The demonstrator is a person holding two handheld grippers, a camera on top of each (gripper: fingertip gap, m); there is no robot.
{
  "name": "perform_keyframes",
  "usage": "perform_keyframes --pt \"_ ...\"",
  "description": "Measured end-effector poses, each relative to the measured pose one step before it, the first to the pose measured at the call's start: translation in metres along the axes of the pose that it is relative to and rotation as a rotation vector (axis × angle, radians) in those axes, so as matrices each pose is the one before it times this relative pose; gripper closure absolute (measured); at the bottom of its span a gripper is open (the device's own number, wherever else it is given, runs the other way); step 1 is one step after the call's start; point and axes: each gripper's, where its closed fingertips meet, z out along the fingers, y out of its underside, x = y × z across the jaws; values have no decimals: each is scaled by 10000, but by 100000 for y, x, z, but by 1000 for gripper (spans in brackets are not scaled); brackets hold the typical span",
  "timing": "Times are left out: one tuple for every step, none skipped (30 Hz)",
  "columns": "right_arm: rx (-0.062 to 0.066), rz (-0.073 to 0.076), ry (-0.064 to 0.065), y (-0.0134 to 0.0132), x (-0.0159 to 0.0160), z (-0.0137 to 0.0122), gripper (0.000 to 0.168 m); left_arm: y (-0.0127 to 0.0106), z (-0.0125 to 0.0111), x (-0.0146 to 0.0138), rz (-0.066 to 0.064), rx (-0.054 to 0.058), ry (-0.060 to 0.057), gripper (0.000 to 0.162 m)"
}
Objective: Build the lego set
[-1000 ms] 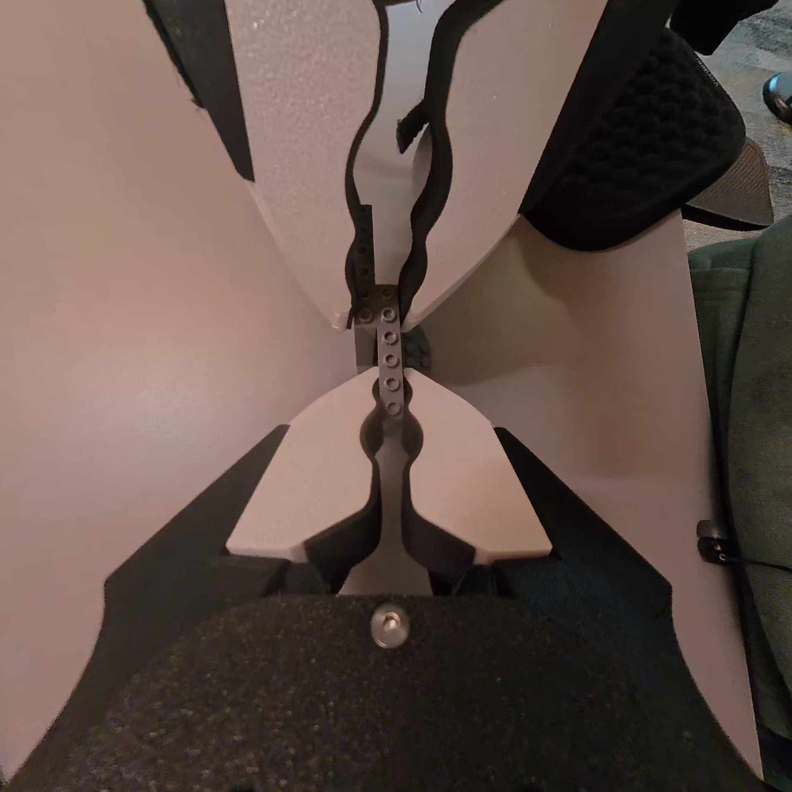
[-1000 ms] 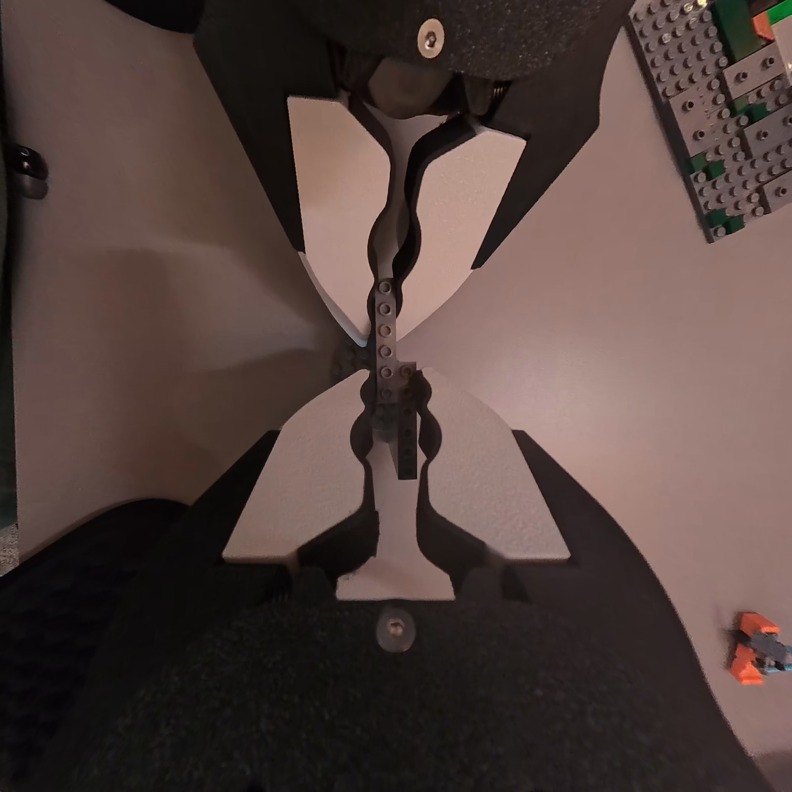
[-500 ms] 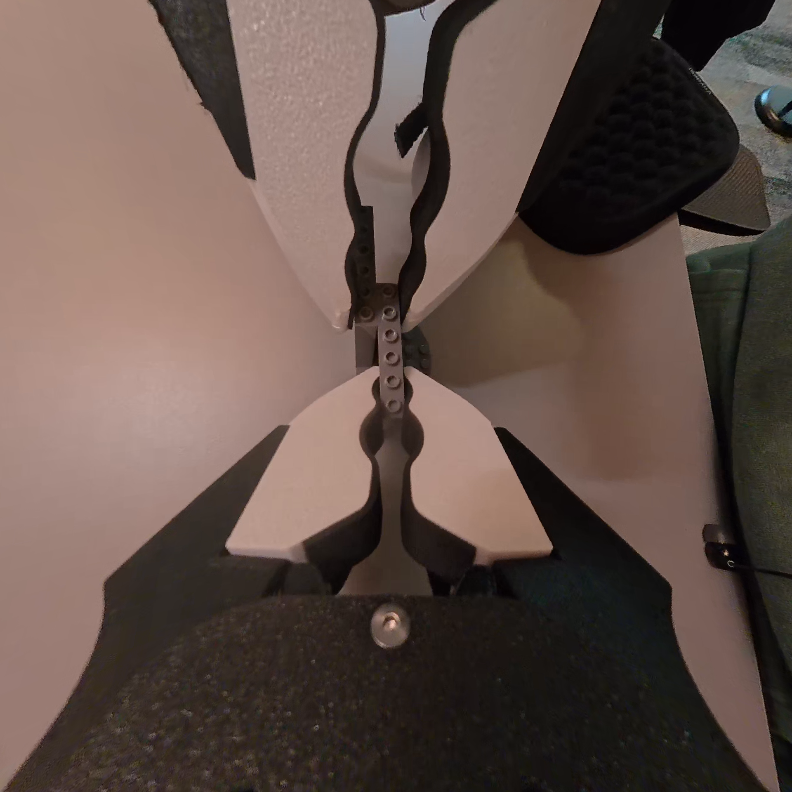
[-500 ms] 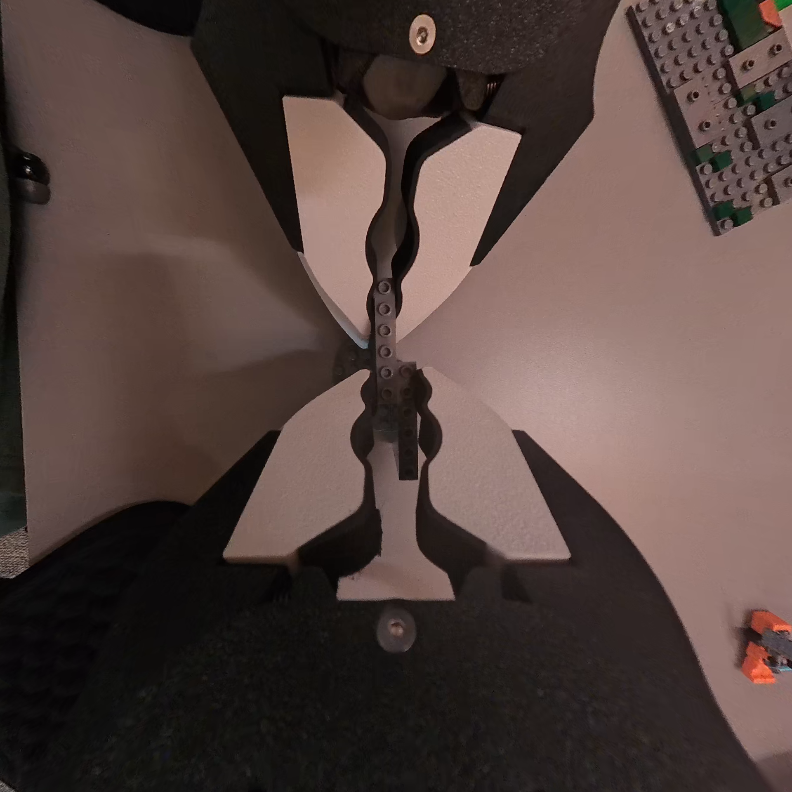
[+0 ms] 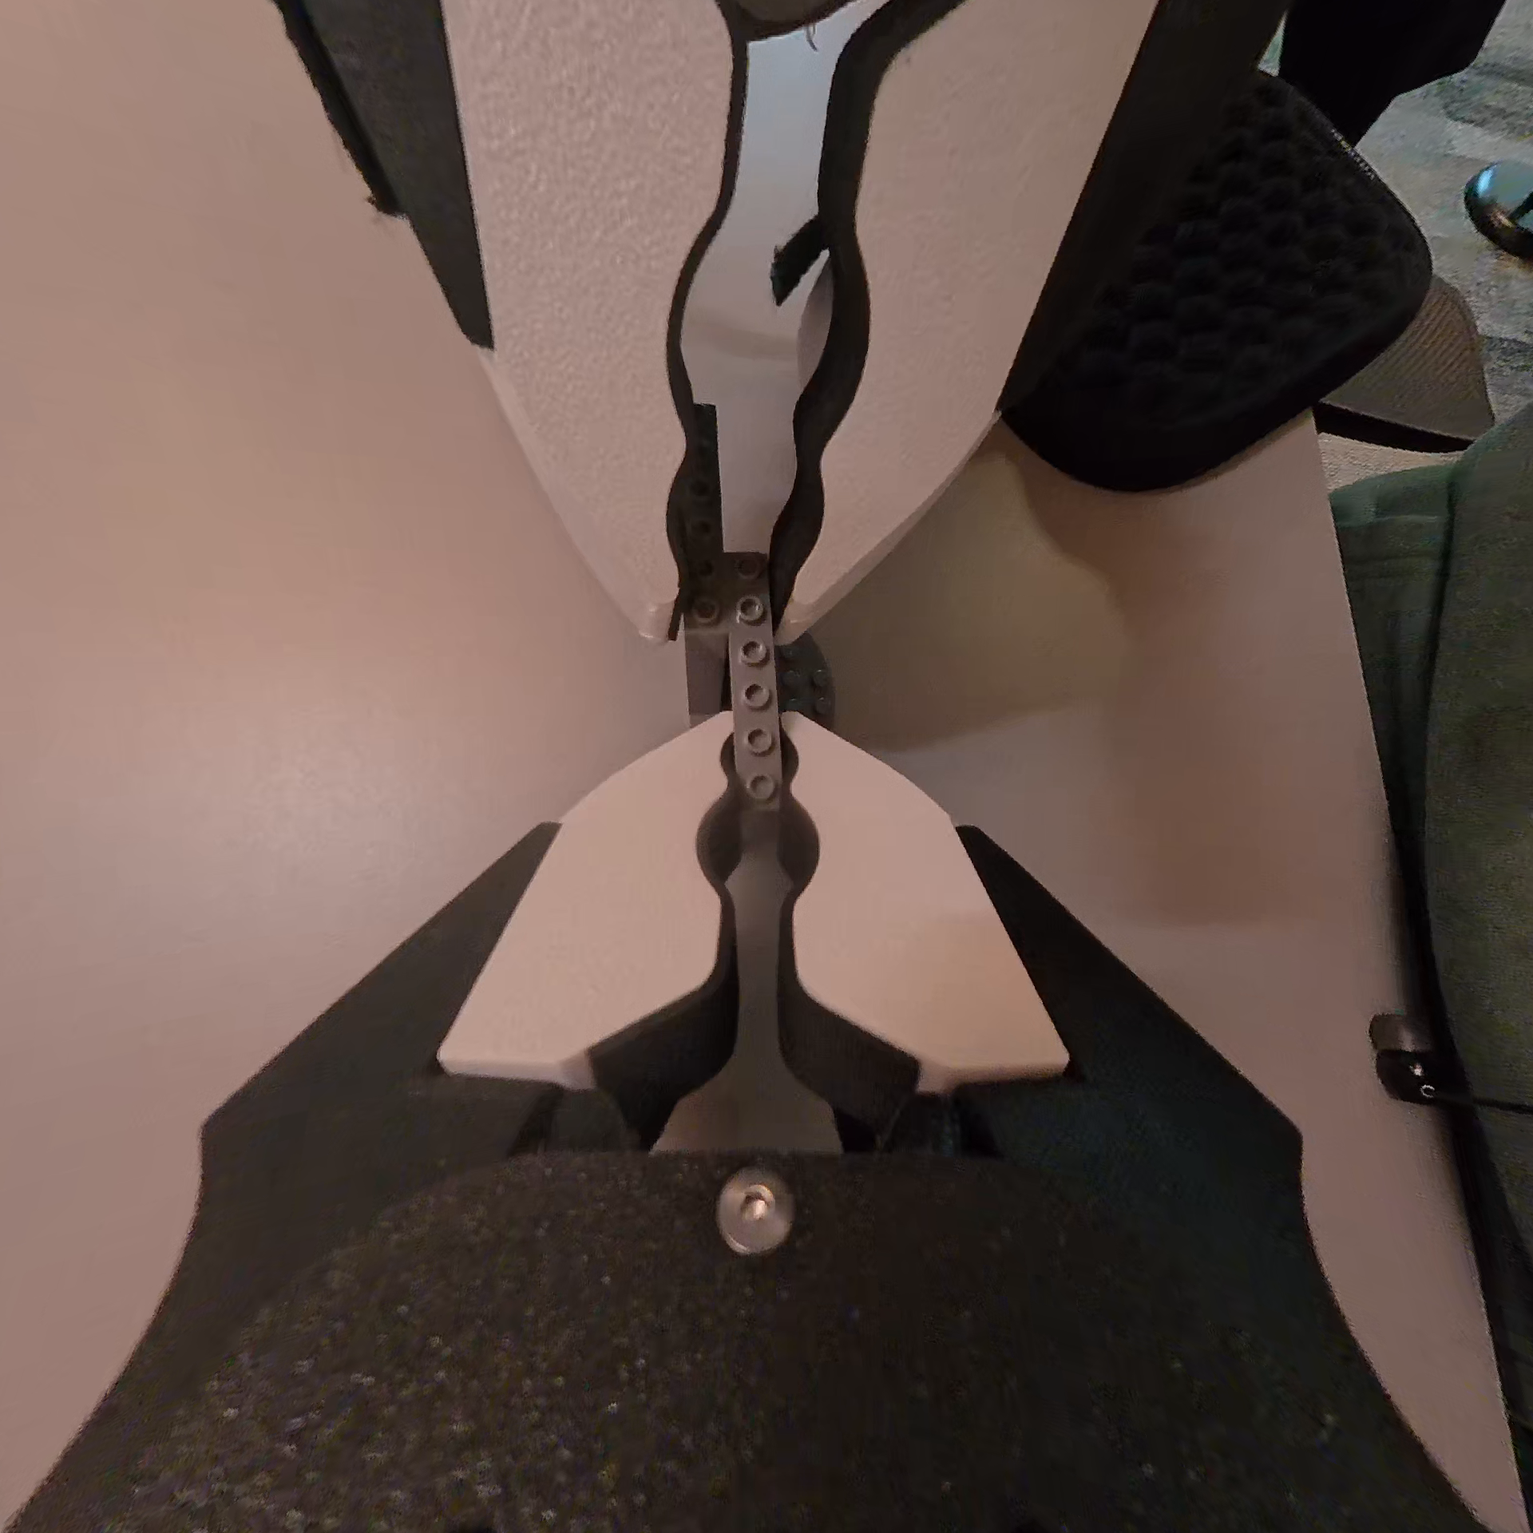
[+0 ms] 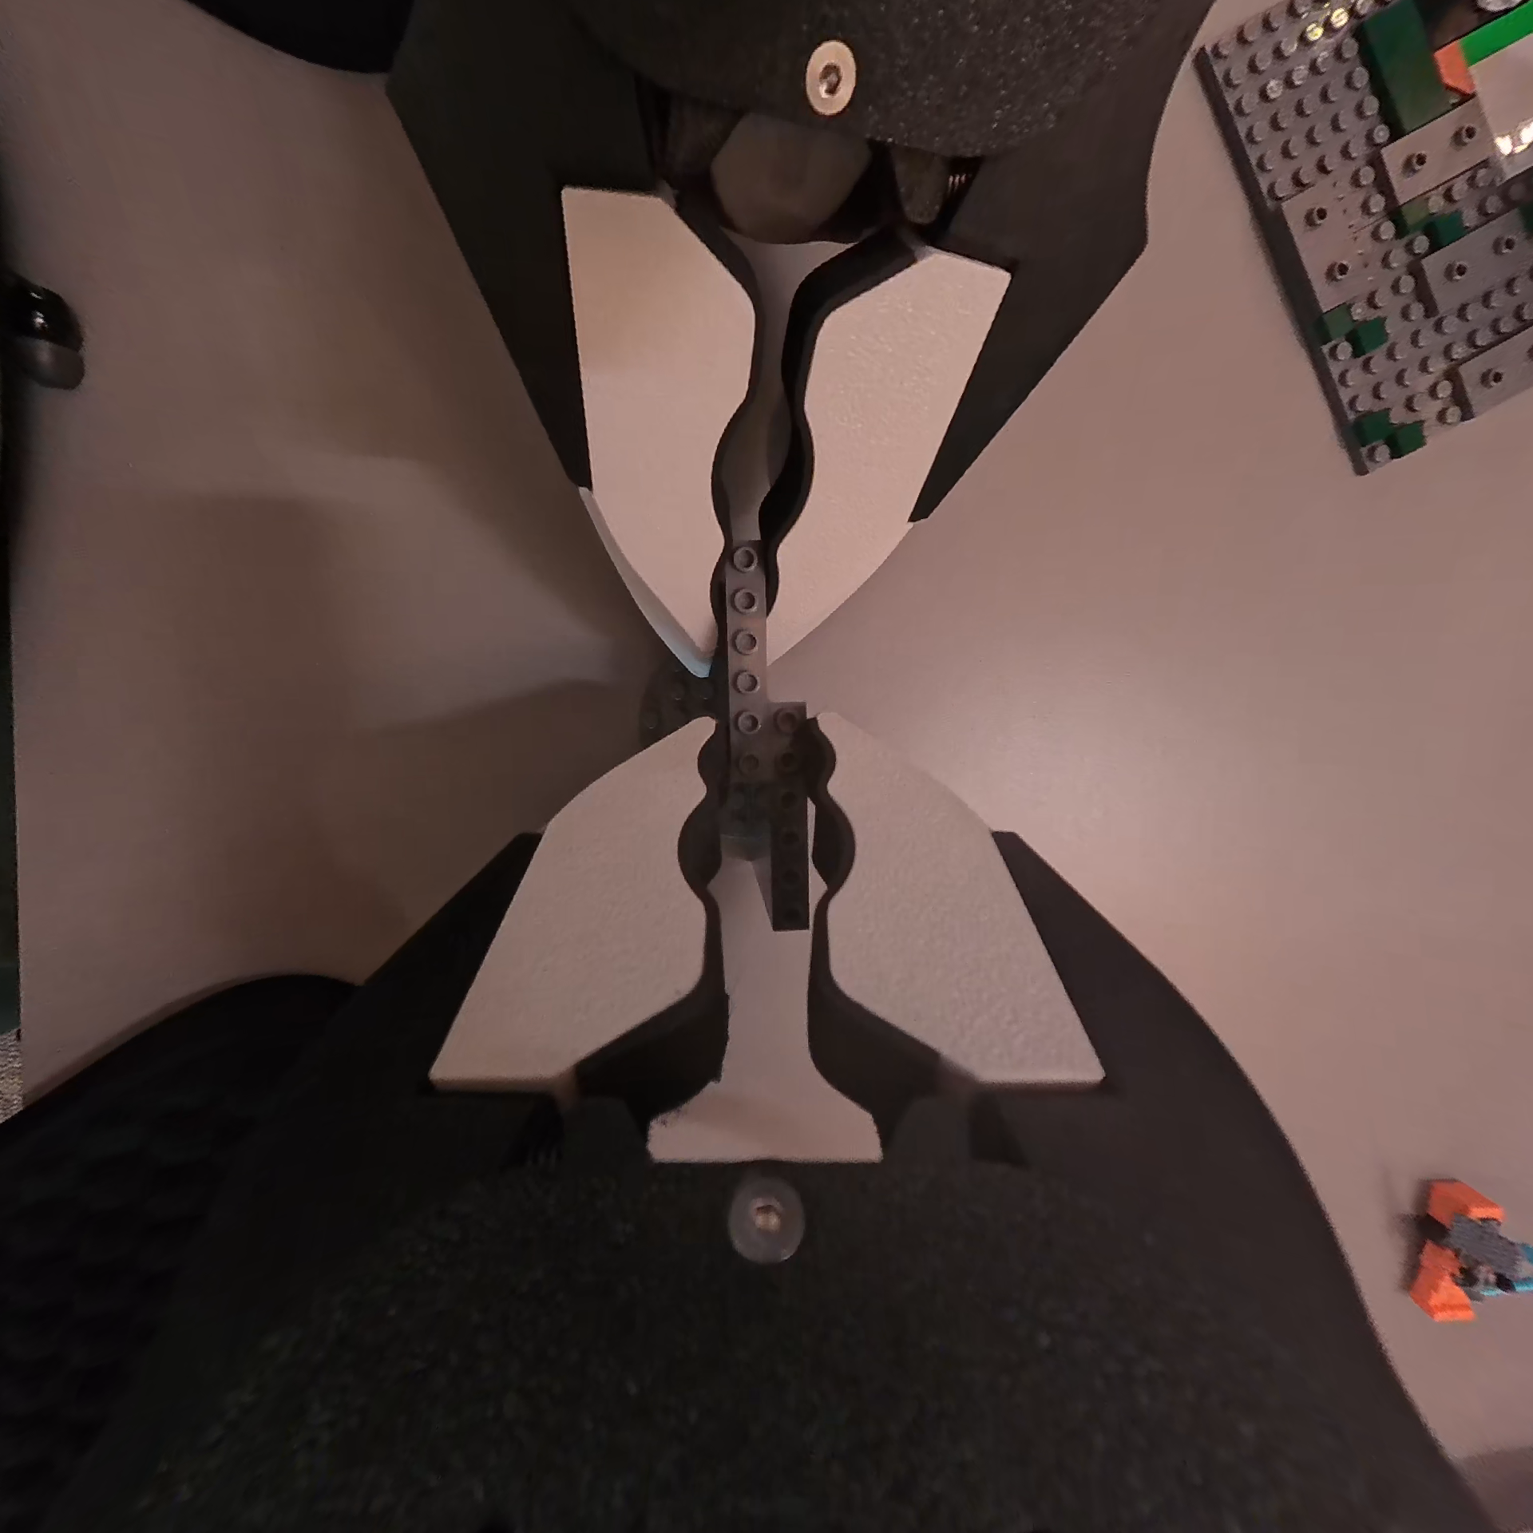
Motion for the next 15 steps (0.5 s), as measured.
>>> perform_keyframes --pt "7 -2 2 5 -6 8 151 -10 2 1 33 6 -29 159" --pt "13 6 -6 0 0 1 151 -7 0 -2 -5 11 -6 159" --pt "13 12 -16 -6 4 -5 151 -8 8 -3 -11 17 6 159" --pt "3 10 -17 3 2 1 151 -19 2 -1 -6 26 2 159" --pt "-13 8 -11 1 20 -9 151 -22 -5 -5 14 27 -16 159" --pt "-19 5 -6 1 16 -10 151 -16 6 -37 38 32 -57 159" --pt "-15 2 -5 9 21 -3 151 21 19 -40 41 4 -77 158" --pt "-7 -2 -4 -5 6 -9 151 161 77 -36 50 -85 -76 157" --pt "-18 -2 -7 8 12 -15 151 237 130 50 67 -133 -13 154" --pt "-35 6 -22 48 -4 -13 151 186 121 76 55 -85 9 154" --pt "-52 7 -36 83 -24 1 151 46 87 30 24 6 -17 155" --pt "-66 -13 -25 90 -20 29 151 -29 46 -4 -9 43 -15 156" --pt "-57 -34 -5 99 -18 45 151 -9 24 -18 -25 14 5 156" --pt "10 -16 -5 2 -27 31 151 0 12 -33 -13 -4 1 157" --pt "37 3 -54 -4 -57 5 151 18 -15 -30 9 -9 -12 158"
